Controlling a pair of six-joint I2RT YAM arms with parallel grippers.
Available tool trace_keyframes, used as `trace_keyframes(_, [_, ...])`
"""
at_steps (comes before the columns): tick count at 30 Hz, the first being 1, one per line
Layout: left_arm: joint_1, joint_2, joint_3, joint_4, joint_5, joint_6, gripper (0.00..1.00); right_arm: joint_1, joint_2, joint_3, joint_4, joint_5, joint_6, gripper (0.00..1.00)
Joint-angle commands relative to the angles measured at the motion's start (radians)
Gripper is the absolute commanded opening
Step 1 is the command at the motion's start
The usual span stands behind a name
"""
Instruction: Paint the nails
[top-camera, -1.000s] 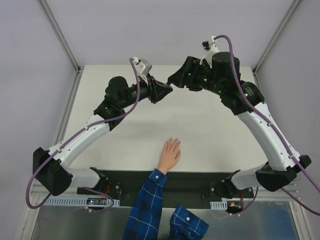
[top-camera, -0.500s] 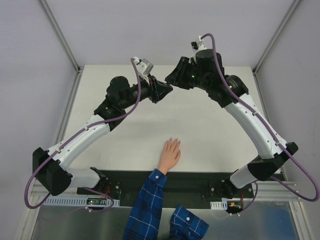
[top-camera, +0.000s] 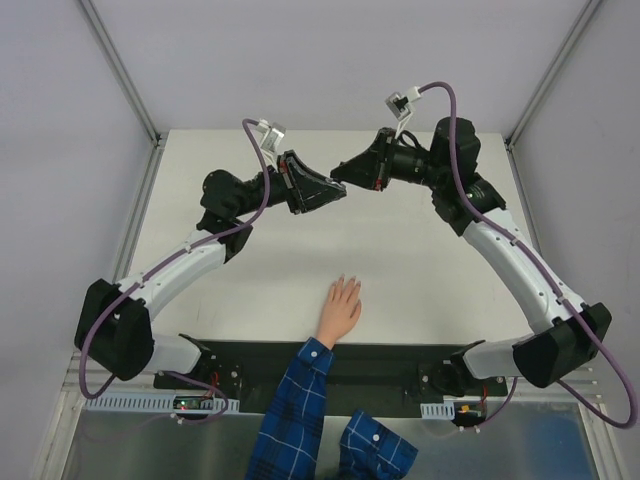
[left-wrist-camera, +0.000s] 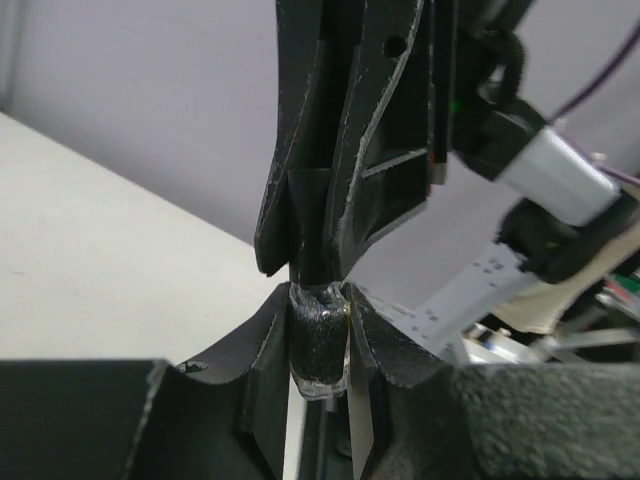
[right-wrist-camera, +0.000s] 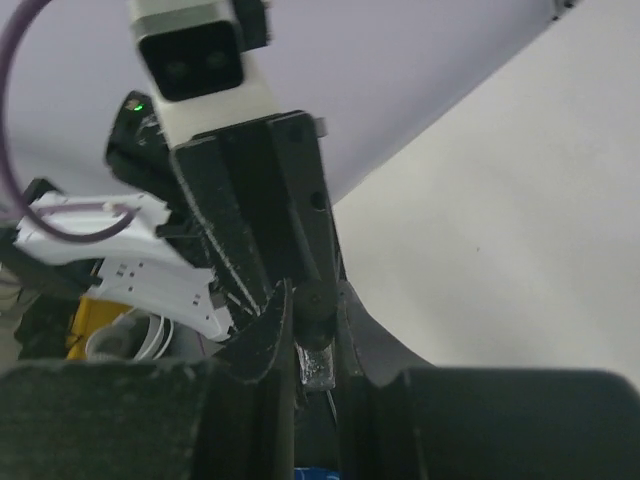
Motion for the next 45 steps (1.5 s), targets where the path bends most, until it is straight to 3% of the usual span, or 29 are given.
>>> trace_keyframes(1, [0.030, 0.071, 0.047, 0.566, 0.166, -0.371, 0.00, -0.013, 0.002, -0.019, 0.266, -0.443, 0.047, 0.00])
trace_keyframes(6, [0.027, 0.066, 0.064, 0.485, 0.183, -0.325, 0.00, -0.035, -0.021, -0.033, 0.216, -0.343, 0.058, 0.01])
trace_keyframes(8, [0.027, 0.052, 0.061, 0.420, 0.186, -0.252, 0.00, -0.039, -0.053, 0.008, 0.106, -0.252, 0.008, 0.23])
trace_keyframes(9, [0.024, 0.027, 0.060, 0.300, 0.175, -0.210, 0.00, -0.038, -0.062, 0.031, -0.071, -0.115, -0.066, 0.31])
trace_keyframes(10, [0.020, 0.010, 0.067, 0.220, 0.163, -0.093, 0.00, -0.039, -0.071, 0.051, -0.132, -0.051, -0.074, 0.49])
trace_keyframes(11, [0.015, -0.006, 0.075, 0.131, 0.147, -0.023, 0.00, -0.038, -0.074, 0.064, -0.165, -0.014, -0.074, 0.61])
trace_keyframes(12, [-0.002, -0.035, 0.084, -0.061, 0.123, 0.052, 0.00, -0.038, -0.077, 0.083, -0.220, 0.058, -0.076, 0.66])
trace_keyframes(13, [-0.011, -0.047, 0.112, -0.154, 0.054, 0.192, 0.00, -0.036, -0.087, 0.091, -0.244, 0.106, -0.048, 0.75])
trace_keyframes(16, [-0.045, -0.067, 0.170, -0.406, -0.107, 0.375, 0.00, -0.012, -0.096, 0.111, -0.281, 0.245, 0.015, 0.85])
trace_keyframes(19, [-0.074, -0.072, 0.189, -0.473, -0.219, 0.436, 0.00, 0.077, -0.079, 0.192, -0.366, 0.449, 0.038, 0.96])
trace_keyframes(21, [-0.085, -0.073, 0.198, -0.493, -0.287, 0.453, 0.00, 0.148, -0.024, 0.257, -0.460, 0.575, 0.029, 0.96])
trace_keyframes(24, [-0.114, -0.070, 0.225, -0.532, -0.342, 0.499, 0.00, 0.182, 0.039, 0.386, -0.566, 0.699, 0.036, 0.81])
trace_keyframes(27, [-0.128, -0.075, 0.228, -0.539, -0.383, 0.516, 0.00, 0.192, 0.048, 0.398, -0.575, 0.765, 0.065, 0.67])
trace_keyframes(40, [-0.152, -0.093, 0.210, -0.522, -0.410, 0.516, 0.00, 0.217, 0.110, 0.421, -0.541, 0.730, 0.101, 0.47])
trace_keyframes(43, [-0.155, -0.103, 0.202, -0.510, -0.405, 0.503, 0.00, 0.215, 0.119, 0.418, -0.541, 0.727, 0.101, 0.38])
trace_keyframes(45, [-0.154, -0.115, 0.190, -0.494, -0.403, 0.484, 0.00, 0.214, 0.111, 0.406, -0.535, 0.729, 0.096, 0.22])
